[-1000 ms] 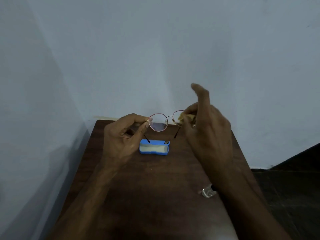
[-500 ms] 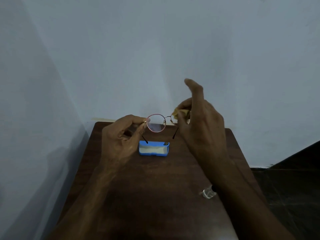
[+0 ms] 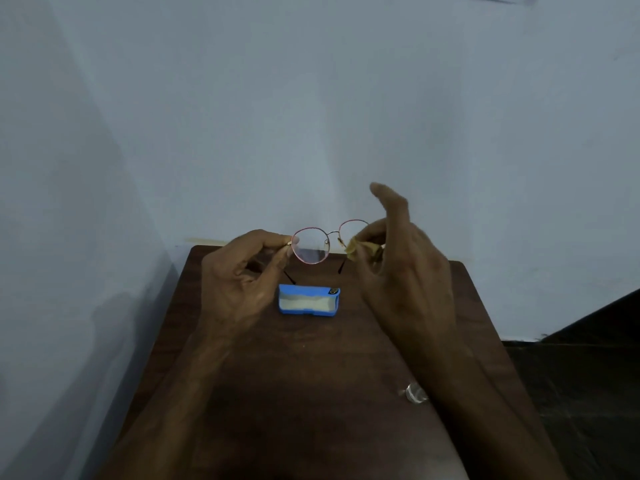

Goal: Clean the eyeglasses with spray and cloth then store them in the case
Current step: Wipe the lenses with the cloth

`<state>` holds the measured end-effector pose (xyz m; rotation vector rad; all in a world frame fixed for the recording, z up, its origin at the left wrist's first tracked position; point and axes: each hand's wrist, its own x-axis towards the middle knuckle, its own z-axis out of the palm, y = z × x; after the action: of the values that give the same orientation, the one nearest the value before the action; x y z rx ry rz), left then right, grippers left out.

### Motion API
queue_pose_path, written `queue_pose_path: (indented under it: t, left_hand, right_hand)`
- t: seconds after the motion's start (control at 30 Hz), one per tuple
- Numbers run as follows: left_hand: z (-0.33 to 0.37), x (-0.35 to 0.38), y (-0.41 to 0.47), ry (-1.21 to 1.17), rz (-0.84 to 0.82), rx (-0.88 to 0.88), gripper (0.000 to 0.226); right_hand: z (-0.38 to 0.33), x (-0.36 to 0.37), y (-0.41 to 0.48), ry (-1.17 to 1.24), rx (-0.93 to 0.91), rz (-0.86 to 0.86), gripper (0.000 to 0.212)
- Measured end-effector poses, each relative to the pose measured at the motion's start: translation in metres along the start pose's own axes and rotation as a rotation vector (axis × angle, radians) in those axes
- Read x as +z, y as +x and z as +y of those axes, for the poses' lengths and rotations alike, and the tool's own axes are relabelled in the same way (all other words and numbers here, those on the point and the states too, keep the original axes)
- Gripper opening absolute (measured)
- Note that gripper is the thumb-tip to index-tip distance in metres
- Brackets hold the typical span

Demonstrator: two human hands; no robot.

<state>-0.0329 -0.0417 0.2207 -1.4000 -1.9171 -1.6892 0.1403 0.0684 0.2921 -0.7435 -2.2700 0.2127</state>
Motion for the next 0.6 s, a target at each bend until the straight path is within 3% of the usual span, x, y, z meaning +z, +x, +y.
queue_pose_path:
  t: [0.17,0.27,0.4,0.6]
  left_hand:
    - [0.003,0.002,-0.002,-0.015,-0.03,-0.036,0.03]
    - [0.002,0.003,-0.001,0.019,-0.009,0.008,0.024]
    - [0.0,0.002,-0.002,0.025,0.016,0.03,0.014]
    - [0.0,0.005,-0.003,0.068,0.008,0.047,0.022]
  right_hand:
    - [0.005,-0.002,0.024,-0.025,0.043,0.045,0.076]
    - [-0.007,0.004,0.011,0.015,-0.02,0.002,0.078]
    - [0.007,-0.001,0.01,-0.008,0.028,0.04,0.076]
    - [-0.003,0.004,0.013,0.028,-0.015,0.025,0.079]
